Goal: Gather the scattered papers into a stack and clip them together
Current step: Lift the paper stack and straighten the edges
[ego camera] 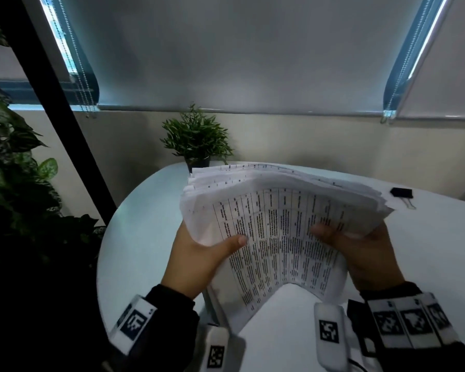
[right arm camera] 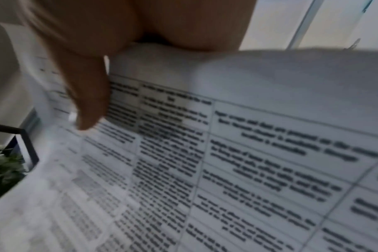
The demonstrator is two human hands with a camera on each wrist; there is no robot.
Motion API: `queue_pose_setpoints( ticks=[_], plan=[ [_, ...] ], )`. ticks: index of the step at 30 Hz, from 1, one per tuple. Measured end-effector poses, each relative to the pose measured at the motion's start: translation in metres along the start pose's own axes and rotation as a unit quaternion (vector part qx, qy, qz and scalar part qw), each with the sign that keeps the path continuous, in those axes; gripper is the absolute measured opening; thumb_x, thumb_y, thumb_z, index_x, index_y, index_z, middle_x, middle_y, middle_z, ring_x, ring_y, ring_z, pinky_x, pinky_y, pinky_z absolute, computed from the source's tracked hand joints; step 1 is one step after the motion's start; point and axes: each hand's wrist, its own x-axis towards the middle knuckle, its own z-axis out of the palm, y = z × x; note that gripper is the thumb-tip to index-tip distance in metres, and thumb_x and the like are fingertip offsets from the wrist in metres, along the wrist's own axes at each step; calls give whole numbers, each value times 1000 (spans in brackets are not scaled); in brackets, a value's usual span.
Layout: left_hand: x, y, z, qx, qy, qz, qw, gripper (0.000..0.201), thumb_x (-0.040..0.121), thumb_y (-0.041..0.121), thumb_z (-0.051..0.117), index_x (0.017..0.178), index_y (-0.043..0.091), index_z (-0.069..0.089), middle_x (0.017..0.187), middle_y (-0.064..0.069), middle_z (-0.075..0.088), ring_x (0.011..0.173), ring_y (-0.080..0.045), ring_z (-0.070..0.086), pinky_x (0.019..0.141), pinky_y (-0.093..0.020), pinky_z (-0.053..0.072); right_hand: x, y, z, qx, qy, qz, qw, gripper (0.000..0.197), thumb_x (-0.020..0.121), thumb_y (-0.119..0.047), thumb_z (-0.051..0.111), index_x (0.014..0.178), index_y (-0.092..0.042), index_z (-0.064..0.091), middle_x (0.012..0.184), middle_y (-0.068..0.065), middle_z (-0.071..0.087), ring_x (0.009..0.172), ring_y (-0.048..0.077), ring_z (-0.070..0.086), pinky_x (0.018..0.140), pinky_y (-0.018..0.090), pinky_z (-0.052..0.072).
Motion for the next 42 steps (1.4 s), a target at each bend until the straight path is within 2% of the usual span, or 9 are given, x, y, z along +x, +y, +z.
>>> queue_pose_setpoints(
  ticks=[5, 9, 13, 17, 25, 28, 31, 37, 42],
  plan=[
    [1, 6, -3, -20, 32, 37, 999, 67, 64, 7, 87, 122, 17, 57, 104, 8, 72, 95, -4, 68, 69, -17, 56, 2, -8, 0, -33, 26, -34, 999, 70, 56, -27, 85, 114, -1, 58, 98, -2, 72, 94, 13, 69, 75, 26, 57],
    [4, 2, -12, -72, 8, 15, 997, 81, 52, 29, 85, 125, 11, 55, 109, -4, 72, 99, -17, 70, 72, -25, 57, -4, 6, -6, 24, -5, 40, 999, 46, 63, -16, 81, 105, -24, 63, 94, -5, 74, 88, 10, 70, 68, 21, 56],
    [0, 1, -5, -72, 19, -4, 997, 49, 54, 12, 88, 99, 16, 68, 87, 9, 77, 80, -10, 73, 61, -17, 55, -14, 16, -4, 12, -2, 52, 999, 34, 69, -35, 74, 99, -25, 65, 94, -10, 74, 88, 8, 70, 71, 20, 55],
    [1, 1, -5, -101, 69, 45, 991, 61, 50, 10, 88, 105, 18, 63, 90, 9, 76, 85, -11, 72, 63, -18, 56, -7, 14, -9, 11, -27, 9, 1000, 49, 69, -2, 75, 107, -28, 61, 102, -4, 71, 99, 18, 67, 79, 30, 56],
    [1, 4, -3, -84, 61, 33, 994, 50, 58, 17, 80, 106, 19, 64, 91, 14, 75, 87, -5, 71, 65, -14, 54, -5, 6, 13, -20, 1, -25, 999, 49, 70, -32, 76, 114, -33, 53, 104, -18, 69, 99, 4, 65, 81, 20, 53],
    [3, 19, -8, -46, 75, 102, 991, 80, 59, 17, 88, 125, 22, 43, 112, 6, 66, 99, -2, 67, 72, -15, 54, -3, -10, 13, -33, 21, -102, 994, 65, 72, -8, 68, 121, -27, 30, 101, -22, 65, 89, -2, 65, 74, 17, 53],
    [6, 33, -13, 12, 90, 201, 975, 107, 57, 29, 87, 137, 29, 16, 130, -7, 49, 108, 0, 61, 81, -14, 51, 0, -18, 13, -47, 22, -184, 981, 82, 76, -15, 73, 133, -20, 14, 112, 11, 56, 95, 4, 62, 80, 19, 51],
    [7, 31, -11, 128, 105, 287, 944, 44, 74, 32, 75, 108, 32, 47, 110, 37, 50, 104, 12, 53, 84, -3, 40, 7, -16, 20, -153, 52, -213, 964, 28, 80, -30, 63, 102, -43, 51, 102, -30, 58, 93, -9, 55, 81, 8, 42],
    [5, 40, -12, 87, 110, 313, 939, 57, 69, 25, 79, 109, 35, 40, 114, 6, 51, 103, 0, 56, 81, -10, 46, 9, -30, 20, -136, 45, -252, 957, 41, 79, -22, 63, 113, -28, 42, 107, -6, 55, 97, 1, 55, 85, 14, 44]
  ],
)
